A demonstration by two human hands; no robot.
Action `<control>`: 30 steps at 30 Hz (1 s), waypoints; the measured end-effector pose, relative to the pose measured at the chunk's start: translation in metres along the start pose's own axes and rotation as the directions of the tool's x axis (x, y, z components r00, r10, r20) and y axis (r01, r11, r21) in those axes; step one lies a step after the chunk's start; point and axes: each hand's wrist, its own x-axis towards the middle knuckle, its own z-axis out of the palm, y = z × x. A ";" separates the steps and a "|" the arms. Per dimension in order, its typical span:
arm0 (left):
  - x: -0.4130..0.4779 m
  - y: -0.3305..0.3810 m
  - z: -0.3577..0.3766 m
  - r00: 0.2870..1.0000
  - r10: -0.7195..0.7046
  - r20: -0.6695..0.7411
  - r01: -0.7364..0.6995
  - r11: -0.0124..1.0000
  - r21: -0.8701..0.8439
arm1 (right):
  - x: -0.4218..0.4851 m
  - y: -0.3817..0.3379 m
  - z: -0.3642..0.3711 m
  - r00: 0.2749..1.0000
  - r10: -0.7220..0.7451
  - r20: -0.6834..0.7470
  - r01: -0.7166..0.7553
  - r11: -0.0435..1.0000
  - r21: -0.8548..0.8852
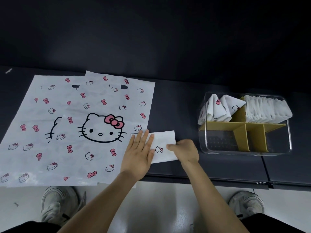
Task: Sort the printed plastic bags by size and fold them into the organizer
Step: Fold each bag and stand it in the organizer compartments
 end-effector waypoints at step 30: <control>-0.033 0.015 -0.021 0.998 -0.042 -0.052 0.006 0.827 -0.562 | -0.062 0.036 -0.007 0.955 -0.021 0.295 -0.205 0.671 0.712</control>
